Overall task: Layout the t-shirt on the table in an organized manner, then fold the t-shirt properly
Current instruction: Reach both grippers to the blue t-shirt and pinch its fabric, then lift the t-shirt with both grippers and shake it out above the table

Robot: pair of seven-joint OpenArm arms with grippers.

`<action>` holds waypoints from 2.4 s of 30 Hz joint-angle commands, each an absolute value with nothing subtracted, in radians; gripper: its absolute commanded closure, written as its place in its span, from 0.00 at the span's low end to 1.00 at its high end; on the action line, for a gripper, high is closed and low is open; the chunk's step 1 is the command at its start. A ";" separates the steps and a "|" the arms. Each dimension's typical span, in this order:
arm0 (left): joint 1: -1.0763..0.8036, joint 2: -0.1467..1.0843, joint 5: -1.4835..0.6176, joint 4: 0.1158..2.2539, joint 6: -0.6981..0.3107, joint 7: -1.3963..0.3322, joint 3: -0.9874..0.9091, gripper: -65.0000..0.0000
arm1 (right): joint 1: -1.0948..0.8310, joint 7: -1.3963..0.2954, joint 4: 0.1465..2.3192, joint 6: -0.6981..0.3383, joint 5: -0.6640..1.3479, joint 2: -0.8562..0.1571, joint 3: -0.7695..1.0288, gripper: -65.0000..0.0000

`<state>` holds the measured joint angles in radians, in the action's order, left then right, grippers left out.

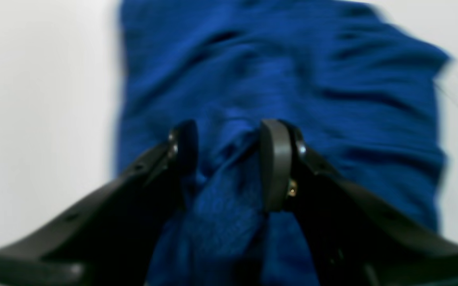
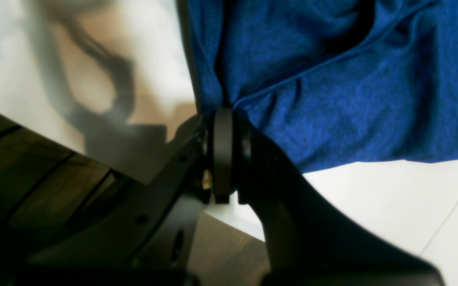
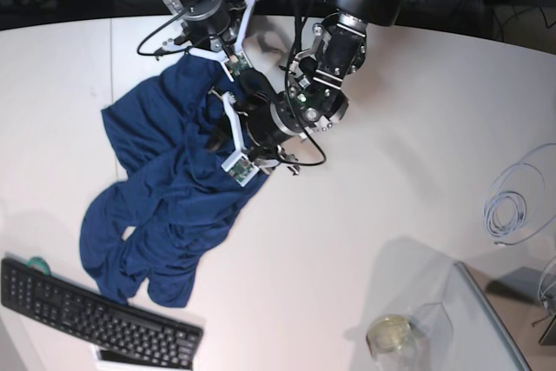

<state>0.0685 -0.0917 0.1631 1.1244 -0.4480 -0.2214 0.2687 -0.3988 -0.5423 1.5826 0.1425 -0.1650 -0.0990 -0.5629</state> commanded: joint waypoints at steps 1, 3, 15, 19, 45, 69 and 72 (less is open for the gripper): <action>0.099 -0.107 0.156 1.107 -0.441 -0.200 0.263 0.63 | -0.403 -0.524 1.598 0.147 -0.176 -0.096 -0.565 1.00; 0.131 -0.113 0.156 1.044 -0.441 -0.200 0.262 0.71 | -0.403 -0.524 1.598 0.147 -0.176 -0.097 -0.565 1.00; 0.143 -0.084 0.165 1.314 -0.344 -0.222 0.197 1.00 | -0.395 -0.582 1.748 0.147 -0.182 -0.105 -0.564 1.00; 0.156 -0.076 0.165 1.452 -0.343 -0.332 0.191 1.00 | -0.315 -0.704 1.868 0.147 -0.183 -0.147 -0.565 1.00; 0.458 -0.102 0.162 1.446 -0.139 -0.429 0.424 1.00 | -0.216 -0.788 2.012 0.036 -0.182 -0.283 -0.260 1.00; 0.679 -0.157 0.082 1.171 0.153 -0.105 0.651 1.00 | -0.090 -0.664 2.014 -0.383 -0.314 -0.286 0.142 1.00; 0.670 -0.157 0.179 1.250 0.153 -0.107 0.642 1.00 | -0.010 -0.664 2.014 -0.446 -0.435 -0.282 0.142 1.00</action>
